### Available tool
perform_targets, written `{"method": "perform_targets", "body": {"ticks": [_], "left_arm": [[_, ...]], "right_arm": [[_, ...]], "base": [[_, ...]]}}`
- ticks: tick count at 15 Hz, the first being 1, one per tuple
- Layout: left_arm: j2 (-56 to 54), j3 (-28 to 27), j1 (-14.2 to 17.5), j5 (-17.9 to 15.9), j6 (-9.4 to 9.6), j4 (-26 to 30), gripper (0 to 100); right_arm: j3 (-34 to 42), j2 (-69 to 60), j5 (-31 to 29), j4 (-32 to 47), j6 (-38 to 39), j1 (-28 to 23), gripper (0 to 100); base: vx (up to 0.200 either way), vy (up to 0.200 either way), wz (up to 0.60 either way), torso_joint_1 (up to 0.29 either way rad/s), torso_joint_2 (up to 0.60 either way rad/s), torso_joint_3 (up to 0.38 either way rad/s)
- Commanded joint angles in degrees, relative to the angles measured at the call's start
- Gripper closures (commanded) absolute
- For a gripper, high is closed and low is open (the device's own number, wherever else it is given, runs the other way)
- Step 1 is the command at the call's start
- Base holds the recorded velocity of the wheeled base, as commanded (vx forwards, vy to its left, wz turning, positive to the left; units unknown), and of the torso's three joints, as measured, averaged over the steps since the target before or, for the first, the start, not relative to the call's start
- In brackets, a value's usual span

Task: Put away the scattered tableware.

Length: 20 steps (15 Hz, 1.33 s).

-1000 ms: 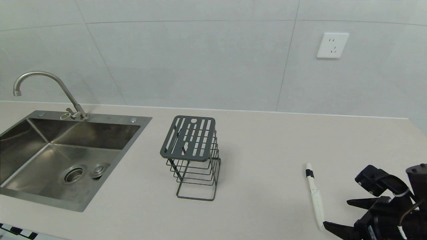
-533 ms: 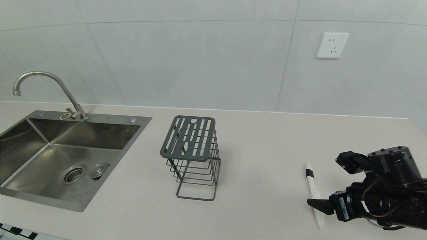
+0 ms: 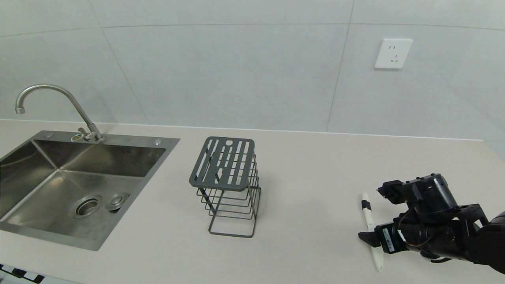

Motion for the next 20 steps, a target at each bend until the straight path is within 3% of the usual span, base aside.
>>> {"method": "perform_targets", "body": {"ticks": [1, 20], "left_arm": [[0.07, 0.01, 0.02, 0.01, 0.01, -0.01, 0], [0.07, 0.01, 0.02, 0.01, 0.1, 0.07, 0]], "right_arm": [[-0.27, 1.82, -0.35, -0.29, -0.01, 0.2, 0], [-0.27, 6.13, -3.69, -3.55, -1.24, 0.2, 0]], "base": [[0.0, 0.0, 0.0, 0.0, 0.0, 0.0], [0.0, 0.0, 0.0, 0.0, 0.0, 0.0]]}}
